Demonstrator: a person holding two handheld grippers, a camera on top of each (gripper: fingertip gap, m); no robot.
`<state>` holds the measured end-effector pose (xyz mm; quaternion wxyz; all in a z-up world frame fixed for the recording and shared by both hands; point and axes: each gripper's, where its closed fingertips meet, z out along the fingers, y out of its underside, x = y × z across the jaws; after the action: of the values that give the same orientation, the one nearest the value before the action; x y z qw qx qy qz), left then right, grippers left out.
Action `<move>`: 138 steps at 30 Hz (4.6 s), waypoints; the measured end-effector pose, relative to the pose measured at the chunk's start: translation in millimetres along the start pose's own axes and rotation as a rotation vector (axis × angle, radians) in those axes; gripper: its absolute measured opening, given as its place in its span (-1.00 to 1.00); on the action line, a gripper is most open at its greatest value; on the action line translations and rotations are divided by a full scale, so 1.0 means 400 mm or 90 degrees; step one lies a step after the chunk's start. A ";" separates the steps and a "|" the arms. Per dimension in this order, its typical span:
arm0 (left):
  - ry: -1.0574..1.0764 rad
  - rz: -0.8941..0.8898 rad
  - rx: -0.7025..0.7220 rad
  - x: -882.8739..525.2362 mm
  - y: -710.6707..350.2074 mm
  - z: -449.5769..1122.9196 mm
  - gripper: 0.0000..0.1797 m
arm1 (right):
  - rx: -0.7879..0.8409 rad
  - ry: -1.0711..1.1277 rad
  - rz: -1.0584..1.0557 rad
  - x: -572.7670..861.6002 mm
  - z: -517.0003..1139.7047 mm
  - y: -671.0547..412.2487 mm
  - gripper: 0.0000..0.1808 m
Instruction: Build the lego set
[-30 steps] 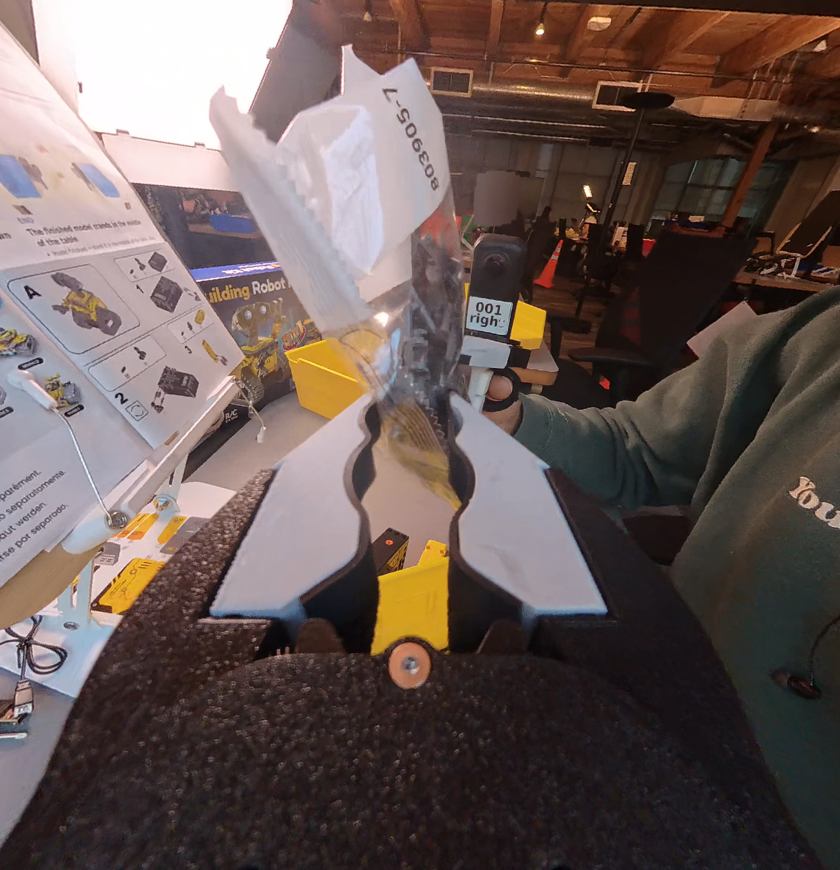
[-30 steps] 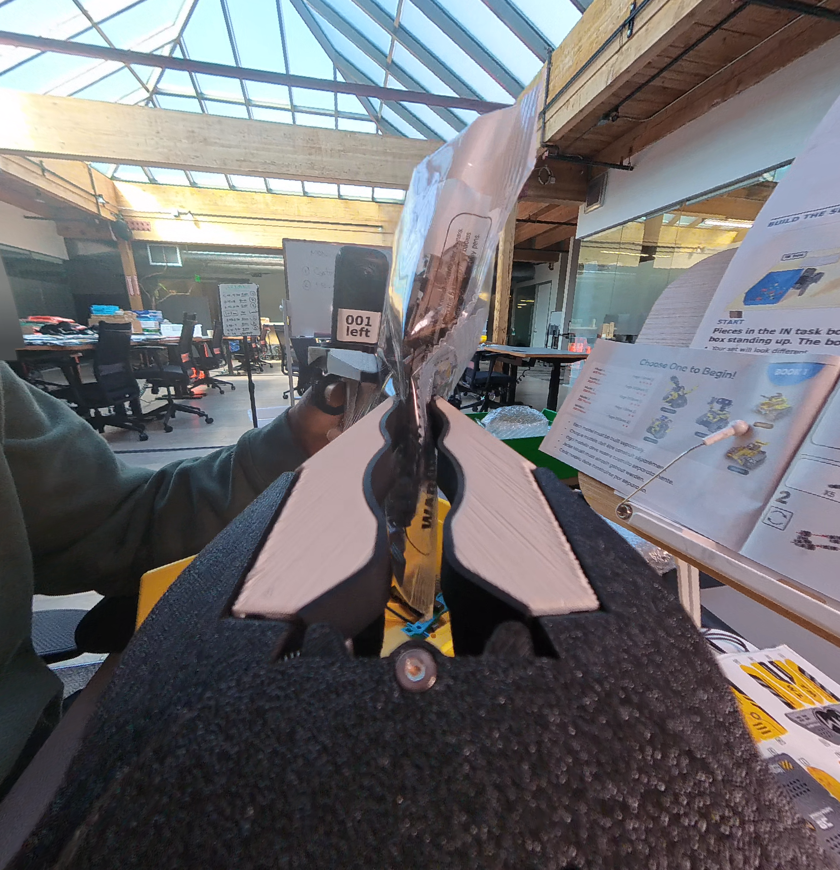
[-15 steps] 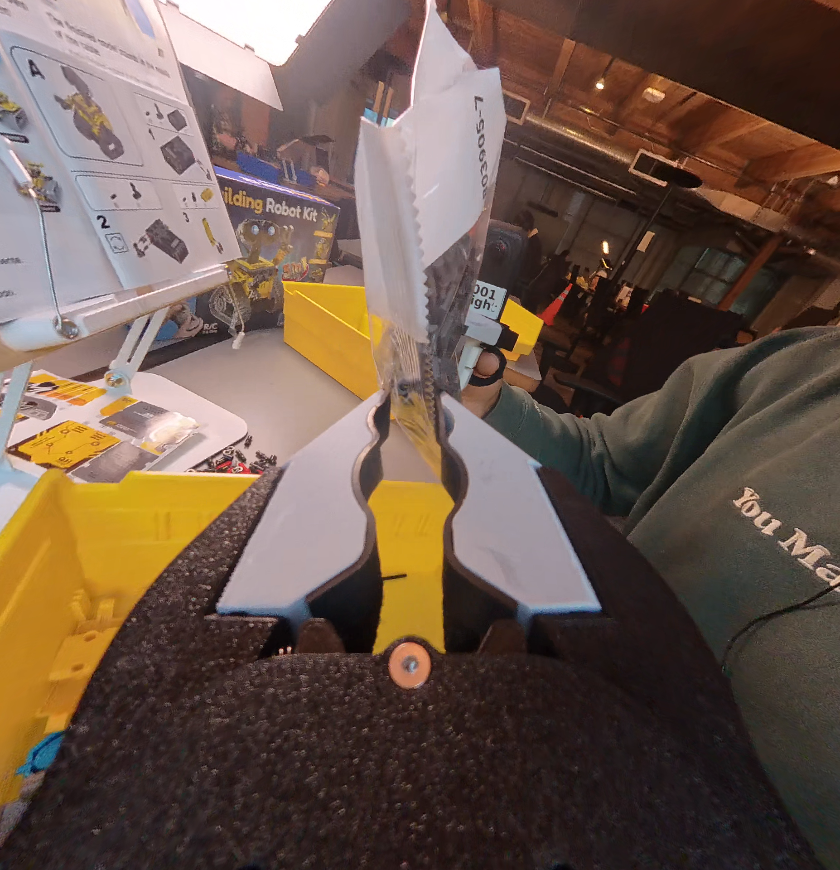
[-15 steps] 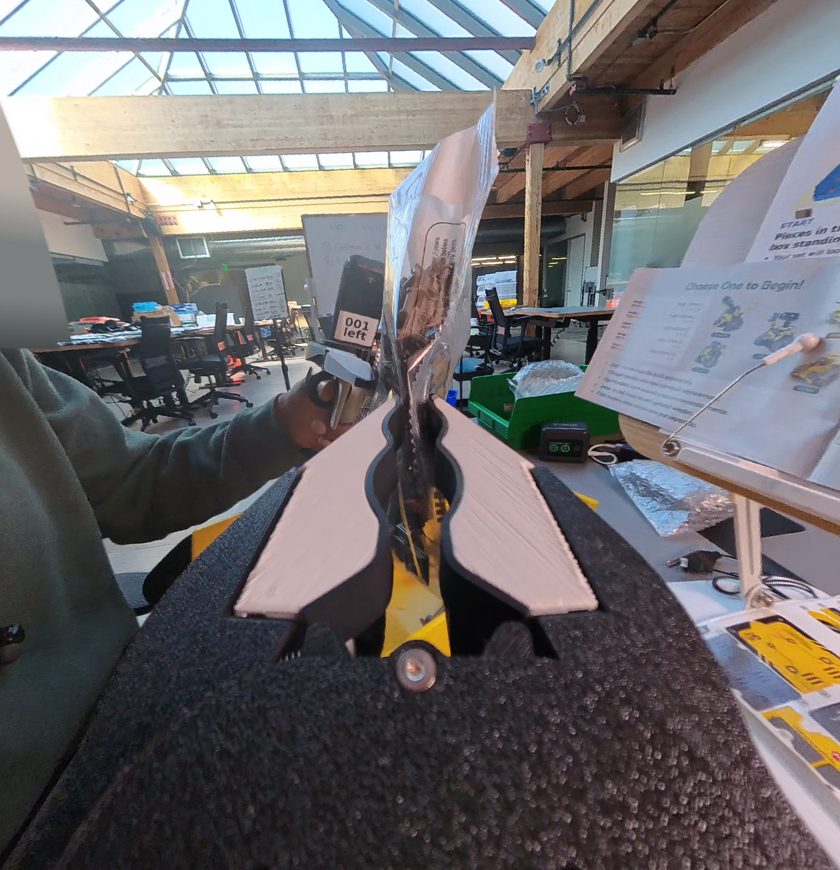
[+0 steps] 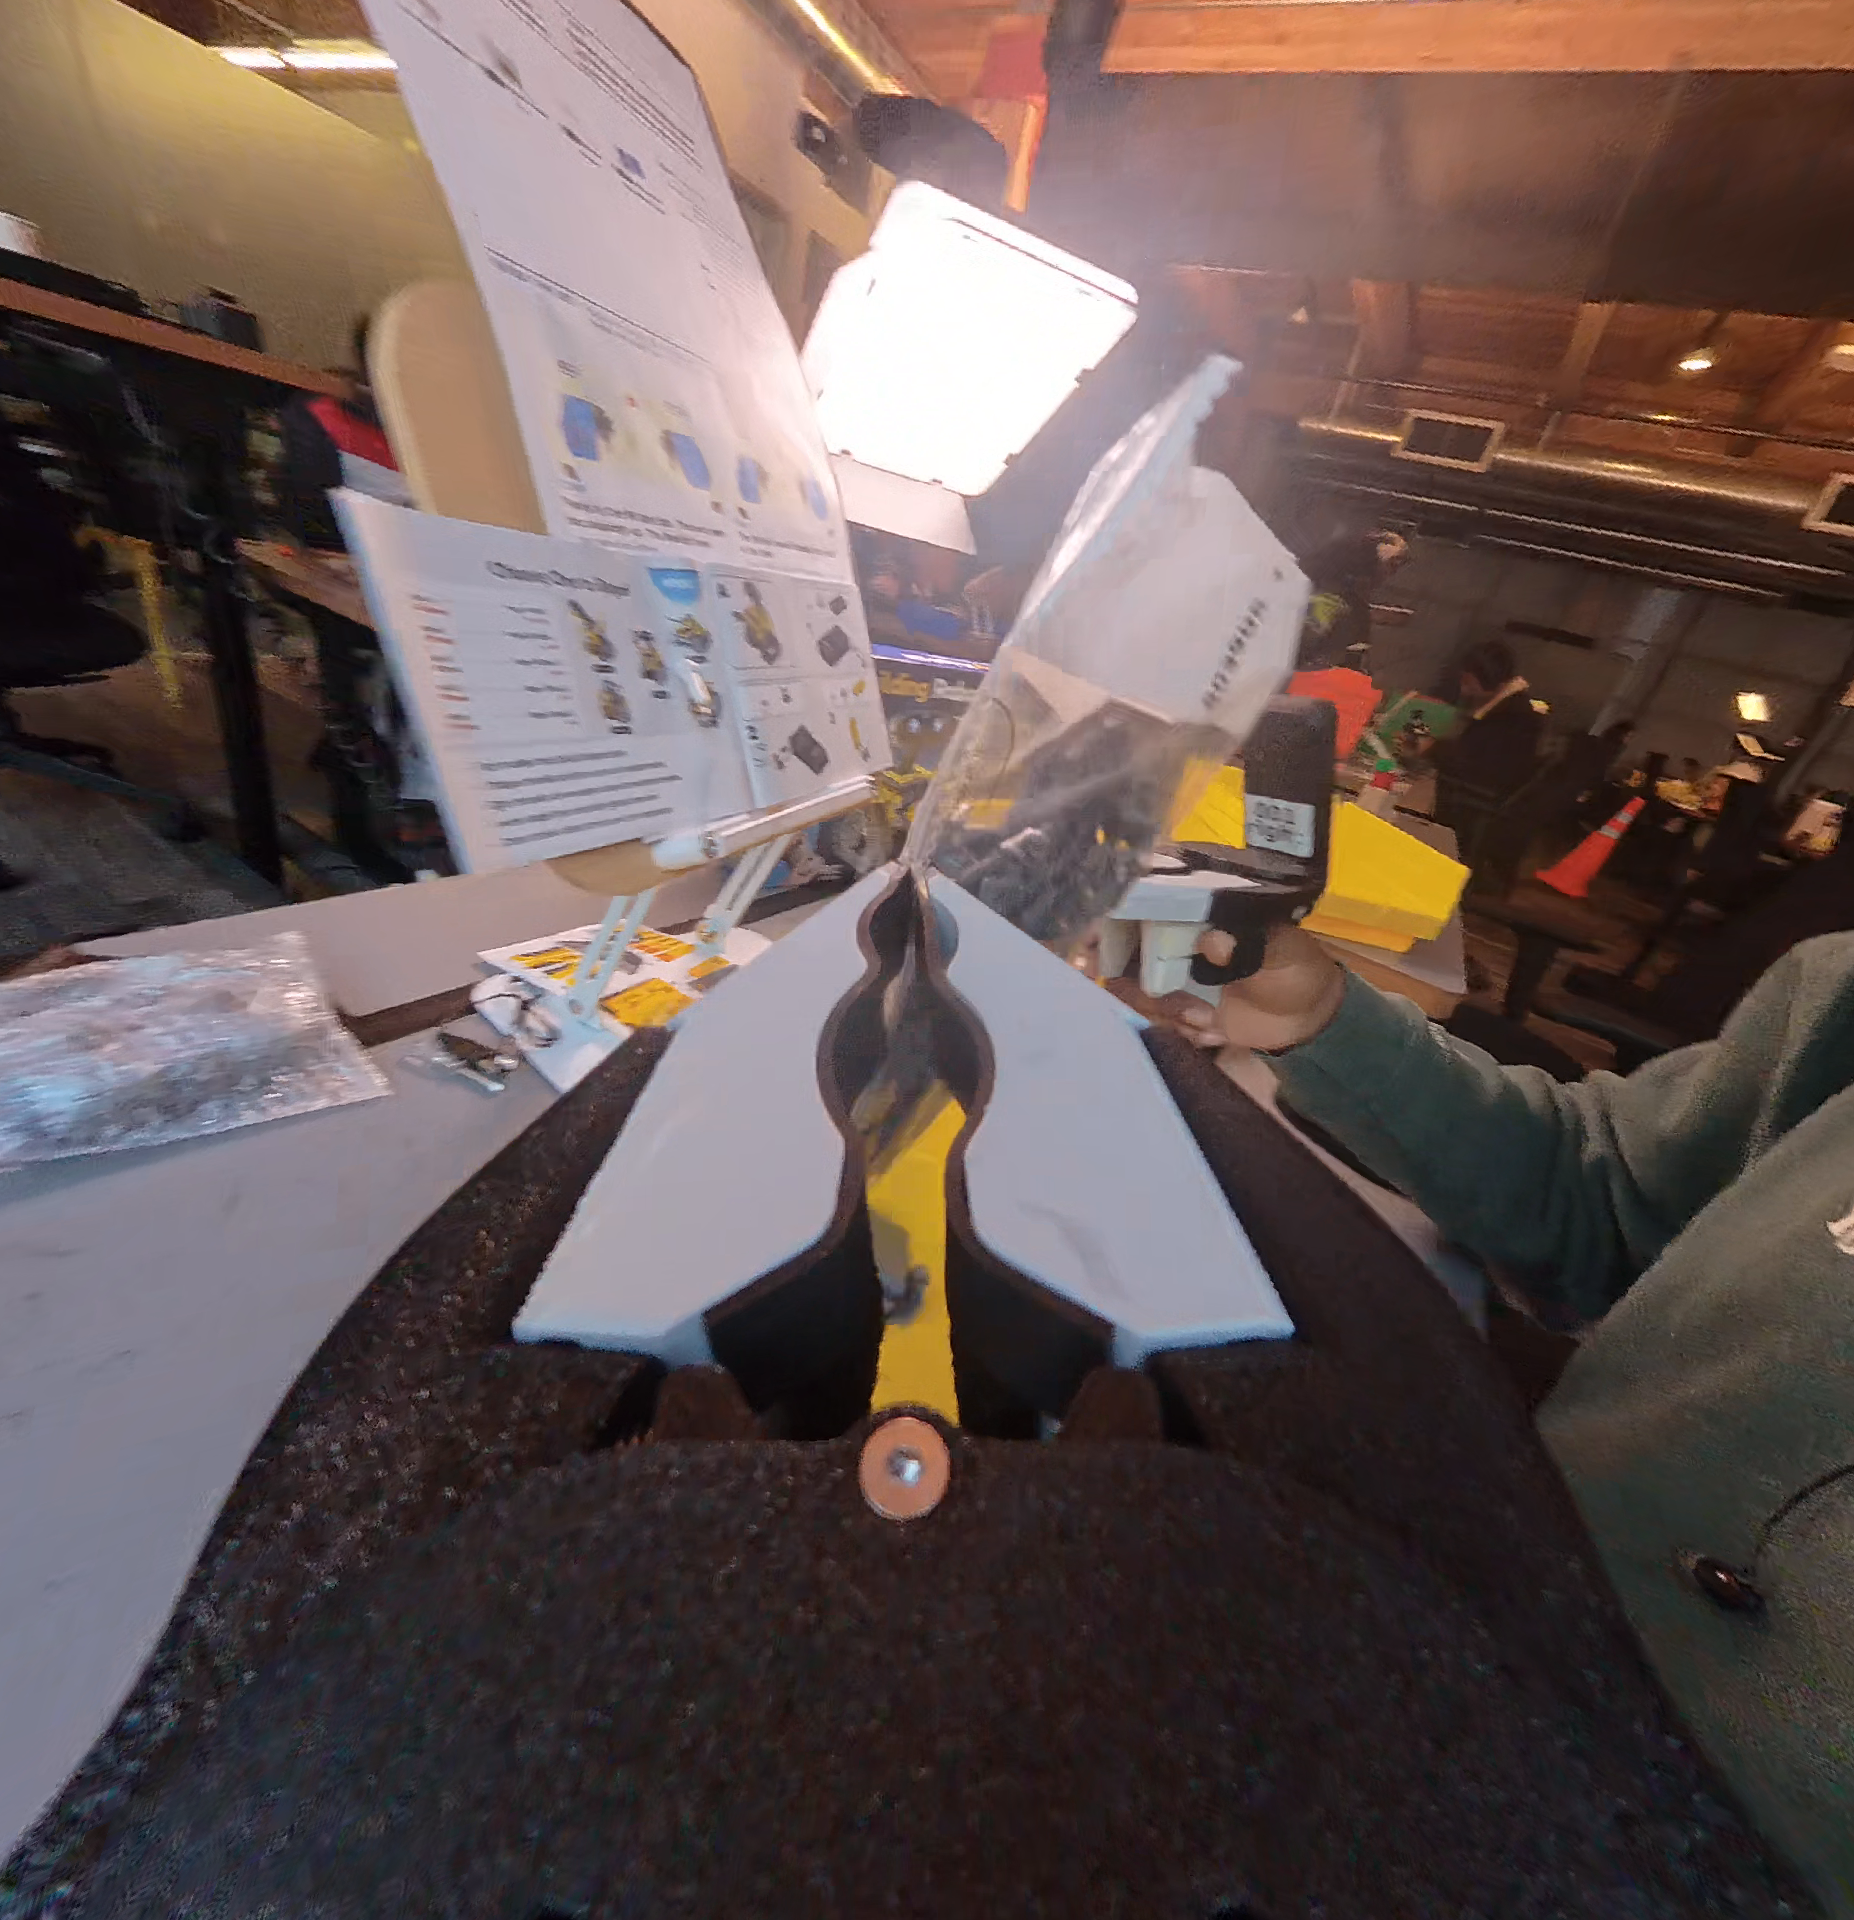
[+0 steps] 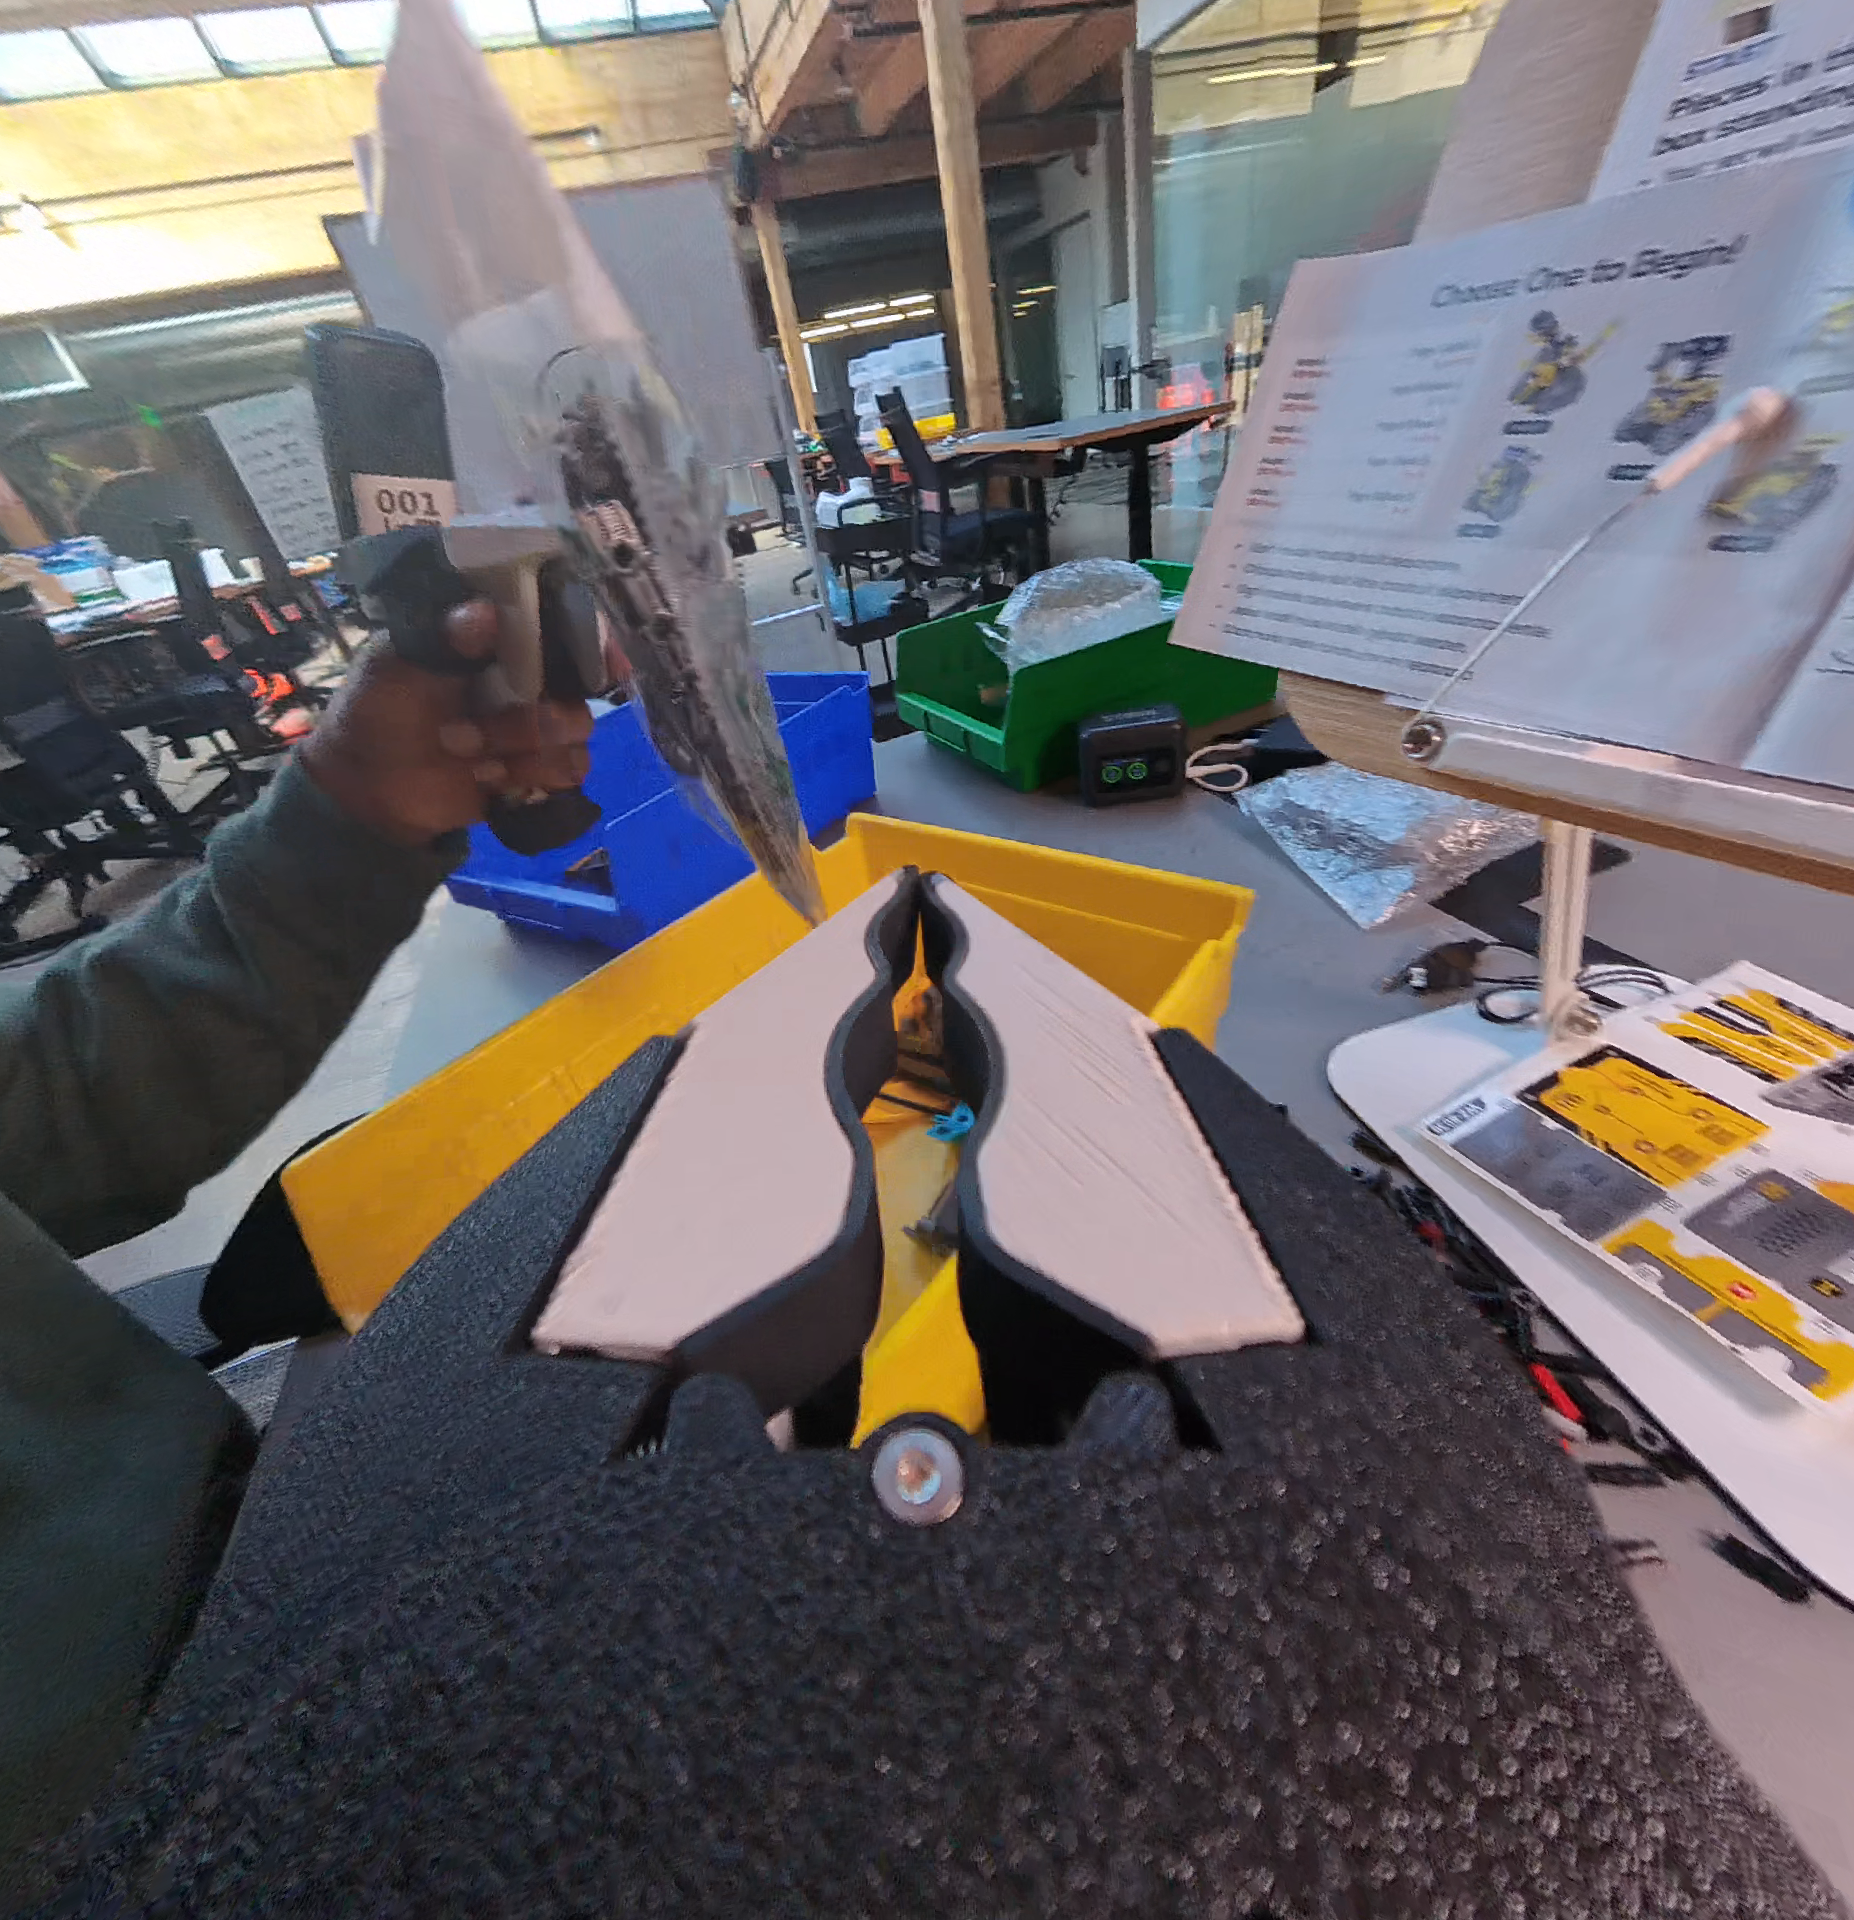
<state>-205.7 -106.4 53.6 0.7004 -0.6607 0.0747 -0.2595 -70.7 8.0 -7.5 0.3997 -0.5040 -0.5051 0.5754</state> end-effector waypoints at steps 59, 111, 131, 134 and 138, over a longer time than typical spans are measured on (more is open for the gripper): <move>-0.608 0.311 -0.435 -1.156 -0.185 -0.252 -0.49 | 0.038 0.112 0.147 0.178 -0.120 0.163 -1.00; -0.317 0.065 -0.302 0.278 0.528 -0.077 -0.13 | -0.132 0.303 -0.110 -0.137 -0.207 0.307 -0.96; -0.368 0.204 -0.227 0.009 0.066 -0.299 -0.15 | -0.092 0.134 -0.210 -0.193 0.249 0.005 -0.85; -0.346 0.190 -0.255 -0.100 0.049 -0.313 -0.15 | -0.083 0.151 -0.188 -0.149 0.335 0.003 -0.85; -0.300 0.168 -0.317 -0.218 0.101 -0.308 -0.20 | -0.065 0.211 -0.161 -0.099 0.381 0.046 -0.84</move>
<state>-324.5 -175.7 -20.3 0.5436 -0.8372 0.0565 0.0183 -213.1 -60.5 -21.4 0.5203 -0.5440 -0.5201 0.4034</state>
